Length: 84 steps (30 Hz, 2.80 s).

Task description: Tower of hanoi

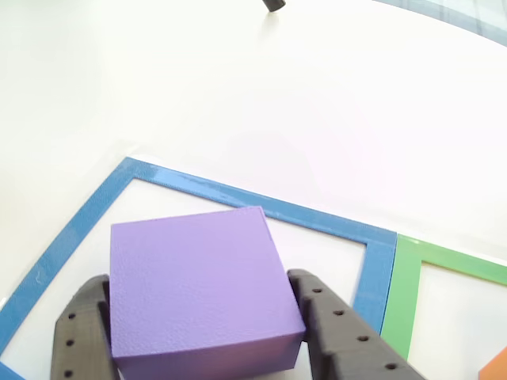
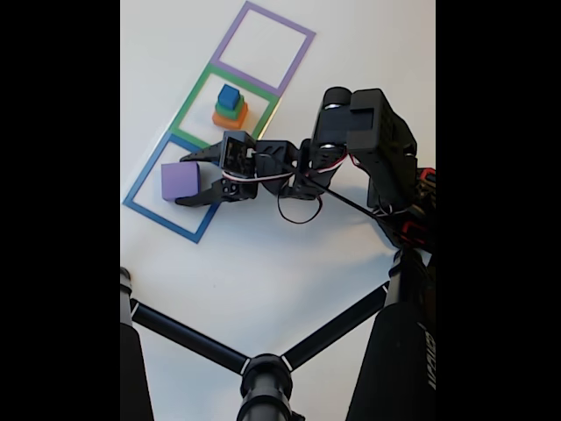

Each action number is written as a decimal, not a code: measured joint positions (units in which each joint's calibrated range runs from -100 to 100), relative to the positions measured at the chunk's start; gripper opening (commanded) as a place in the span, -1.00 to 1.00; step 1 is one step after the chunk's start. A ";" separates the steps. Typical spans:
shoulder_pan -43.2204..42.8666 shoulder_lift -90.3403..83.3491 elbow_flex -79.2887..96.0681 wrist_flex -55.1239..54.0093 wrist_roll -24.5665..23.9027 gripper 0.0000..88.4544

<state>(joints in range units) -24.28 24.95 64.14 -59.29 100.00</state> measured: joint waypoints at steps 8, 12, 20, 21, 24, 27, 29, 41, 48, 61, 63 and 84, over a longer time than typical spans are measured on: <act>0.47 0.93 -0.53 0.00 0.00 -0.25; 0.59 0.93 -0.53 0.00 0.00 -0.22; 1.87 -3.46 -0.35 3.55 0.00 -0.23; 1.87 -5.32 -0.35 5.32 0.00 -0.23; 1.76 -12.92 0.09 12.25 0.00 -0.31; 3.28 -21.44 1.33 20.07 0.00 -0.73; 4.33 -27.69 3.19 24.59 0.00 -0.91; 7.37 -68.55 2.39 68.92 -0.54 -1.00; 11.94 -79.78 -23.46 114.31 0.00 -1.00; 30.43 -86.03 -47.99 150.83 0.00 -0.71; 32.53 -86.37 -47.99 152.20 0.00 -0.56; 40.02 -87.72 2.04 103.10 0.00 -0.22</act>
<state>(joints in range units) 15.74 -62.77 66.18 43.81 100.00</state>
